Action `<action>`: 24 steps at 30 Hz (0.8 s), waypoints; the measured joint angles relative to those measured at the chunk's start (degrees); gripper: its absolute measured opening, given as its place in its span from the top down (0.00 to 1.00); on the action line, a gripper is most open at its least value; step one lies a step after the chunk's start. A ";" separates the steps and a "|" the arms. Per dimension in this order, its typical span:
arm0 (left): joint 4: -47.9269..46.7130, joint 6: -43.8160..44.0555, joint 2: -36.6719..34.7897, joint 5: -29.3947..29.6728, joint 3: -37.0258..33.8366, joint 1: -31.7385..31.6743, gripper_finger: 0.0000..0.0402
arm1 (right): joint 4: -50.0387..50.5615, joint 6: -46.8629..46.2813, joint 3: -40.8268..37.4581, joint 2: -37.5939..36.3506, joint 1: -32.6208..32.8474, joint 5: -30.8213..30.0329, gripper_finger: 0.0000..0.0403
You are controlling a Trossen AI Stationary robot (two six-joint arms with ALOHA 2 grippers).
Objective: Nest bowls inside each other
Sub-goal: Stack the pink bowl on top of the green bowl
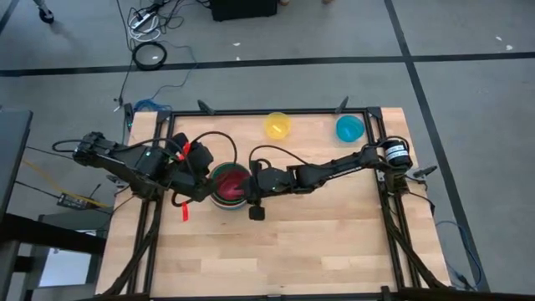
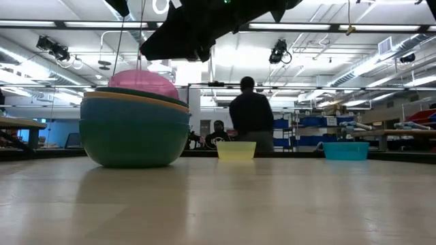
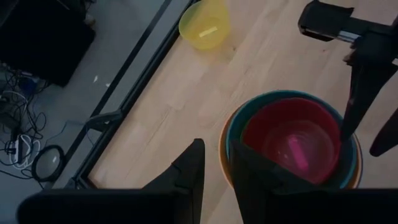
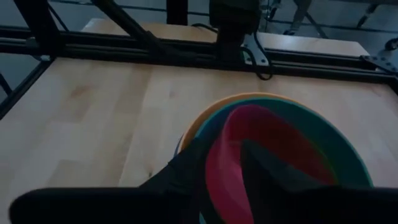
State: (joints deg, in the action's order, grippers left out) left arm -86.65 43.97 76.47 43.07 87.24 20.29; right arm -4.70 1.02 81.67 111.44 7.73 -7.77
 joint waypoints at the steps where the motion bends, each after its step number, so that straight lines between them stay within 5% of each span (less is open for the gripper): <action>1: 0.00 0.00 0.00 0.00 0.00 0.00 0.80 | 0.02 0.00 0.00 0.00 0.00 -0.02 0.75; 6: -0.01 0.14 0.00 -0.03 0.00 0.03 0.80 | 3.38 2.38 0.00 -0.22 -0.01 -3.19 0.75; 10: -0.07 0.24 0.00 -0.53 0.00 0.14 0.80 | 12.09 8.70 0.00 -1.16 -0.74 -21.26 0.75; 12: -0.12 0.24 0.00 -0.69 0.00 0.48 0.80 | 14.87 9.31 0.00 -1.20 -2.59 -24.41 0.75; 18: -0.11 0.28 0.00 -0.72 0.00 0.55 0.80 | 12.46 -3.24 -0.02 -1.17 -7.37 1.33 0.75; 24: -0.11 0.28 0.00 -0.46 -0.02 0.57 0.80 | 9.09 -4.00 -0.02 -1.03 -5.43 -0.36 0.76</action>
State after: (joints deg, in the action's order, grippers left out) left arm -86.76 44.25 76.47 42.61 87.22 20.86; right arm 4.39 -2.98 81.65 110.41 2.29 -8.14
